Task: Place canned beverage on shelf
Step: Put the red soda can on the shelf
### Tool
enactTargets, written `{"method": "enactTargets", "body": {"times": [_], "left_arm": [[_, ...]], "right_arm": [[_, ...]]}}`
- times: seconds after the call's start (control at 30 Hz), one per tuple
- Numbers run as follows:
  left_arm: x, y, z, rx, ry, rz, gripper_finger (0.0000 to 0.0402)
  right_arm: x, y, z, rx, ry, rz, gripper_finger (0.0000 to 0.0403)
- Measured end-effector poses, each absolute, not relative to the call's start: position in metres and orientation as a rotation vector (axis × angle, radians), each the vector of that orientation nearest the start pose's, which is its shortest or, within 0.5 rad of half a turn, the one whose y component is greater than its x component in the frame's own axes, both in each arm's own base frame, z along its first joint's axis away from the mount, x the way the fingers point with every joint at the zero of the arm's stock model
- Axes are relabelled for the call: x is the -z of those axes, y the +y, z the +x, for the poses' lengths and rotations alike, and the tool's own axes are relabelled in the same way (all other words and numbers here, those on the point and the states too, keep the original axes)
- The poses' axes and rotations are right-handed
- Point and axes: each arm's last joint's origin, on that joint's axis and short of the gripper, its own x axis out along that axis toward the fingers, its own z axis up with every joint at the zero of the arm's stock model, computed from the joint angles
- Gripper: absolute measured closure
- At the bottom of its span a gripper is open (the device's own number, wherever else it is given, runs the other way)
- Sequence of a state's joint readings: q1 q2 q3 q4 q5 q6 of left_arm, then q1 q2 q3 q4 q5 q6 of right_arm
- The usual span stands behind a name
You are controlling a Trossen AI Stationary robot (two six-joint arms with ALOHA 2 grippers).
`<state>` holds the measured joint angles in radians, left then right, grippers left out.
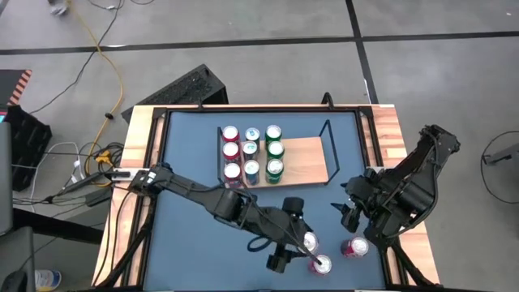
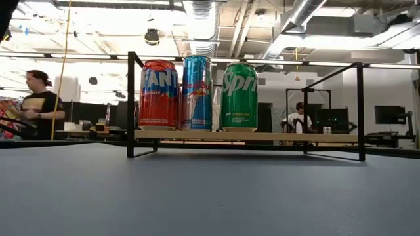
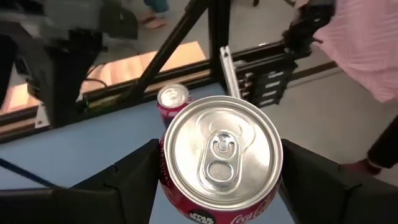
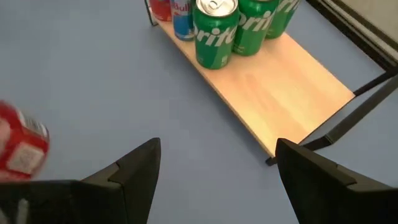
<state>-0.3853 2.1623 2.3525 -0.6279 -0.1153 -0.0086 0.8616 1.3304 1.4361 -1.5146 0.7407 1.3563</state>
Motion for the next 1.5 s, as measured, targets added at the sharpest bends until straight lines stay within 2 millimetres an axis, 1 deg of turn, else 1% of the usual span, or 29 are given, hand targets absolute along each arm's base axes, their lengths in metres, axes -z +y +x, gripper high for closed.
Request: {"method": "enactTargets", "body": {"times": [0.07, 0.13, 0.27, 0.37, 0.5, 0.6, 0.77, 0.9, 1.03, 1.17, 1.2, 1.27, 1.4, 1.5], "left_arm": [[-0.392, -0.169, 0.449, 0.257, 0.427, 0.101, 0.0130], [-0.399, -0.157, 0.446, 0.218, 0.427, 0.138, 0.0130], [-0.399, -0.128, 0.448, 0.170, 0.471, 0.226, 0.0130], [-0.395, -0.103, 0.450, 0.198, 0.538, 0.266, 0.0130], [-0.395, -0.061, 0.451, 0.242, 0.583, 0.306, 0.0130], [-0.401, -0.026, 0.448, 0.250, 0.576, 0.337, 0.0130], [-0.416, 0.032, 0.437, 0.292, 0.514, 0.365, 0.0130], [-0.415, 0.075, 0.432, 0.299, 0.495, 0.363, 0.0130], [-0.414, 0.109, 0.432, 0.297, 0.427, 0.415, 0.0130], [-0.409, 0.136, 0.433, 0.297, 0.371, 0.414, 0.0130], [-0.402, 0.143, 0.436, 0.298, 0.374, 0.398, 0.0130], [-0.396, 0.155, 0.439, 0.285, 0.363, 0.385, 0.0130], [-0.369, 0.174, 0.451, 0.268, 0.409, 0.343, 0.0130], [-0.352, 0.182, 0.460, 0.272, 0.421, 0.324, 0.0130]], "right_arm": [[-0.358, 0.145, 0.151, 0.518, 0.781, 0.234, 0.0099], [-0.358, 0.143, 0.152, 0.530, 0.769, 0.230, 0.0099], [-0.358, 0.137, 0.157, 0.567, 0.766, 0.238, 0.0099], [-0.358, 0.131, 0.162, 0.603, 0.762, 0.251, 0.0099], [-0.358, 0.121, 0.169, 0.662, 0.753, 0.280, 0.0099], [-0.358, 0.113, 0.174, 0.710, 0.742, 0.288, 0.0099], [-0.359, 0.100, 0.182, 0.783, 0.720, 0.313, 0.0099], [-0.359, 0.090, 0.189, 0.835, 0.704, 0.348, 0.0099], [-0.359, 0.081, 0.194, 0.877, 0.691, 0.375, 0.0099], [-0.359, 0.076, 0.196, 0.900, 0.689, 0.381, 0.0099], [-0.359, 0.076, 0.196, 0.902, 0.692, 0.377, 0.0099], [-0.359, 0.075, 0.196, 0.899, 0.699, 0.364, 0.0099], [-0.359, 0.074, 0.196, 0.898, 0.708, 0.348, 0.0099], [-0.359, 0.074, 0.195, 0.900, 0.714, 0.341, 0.0099]]}}
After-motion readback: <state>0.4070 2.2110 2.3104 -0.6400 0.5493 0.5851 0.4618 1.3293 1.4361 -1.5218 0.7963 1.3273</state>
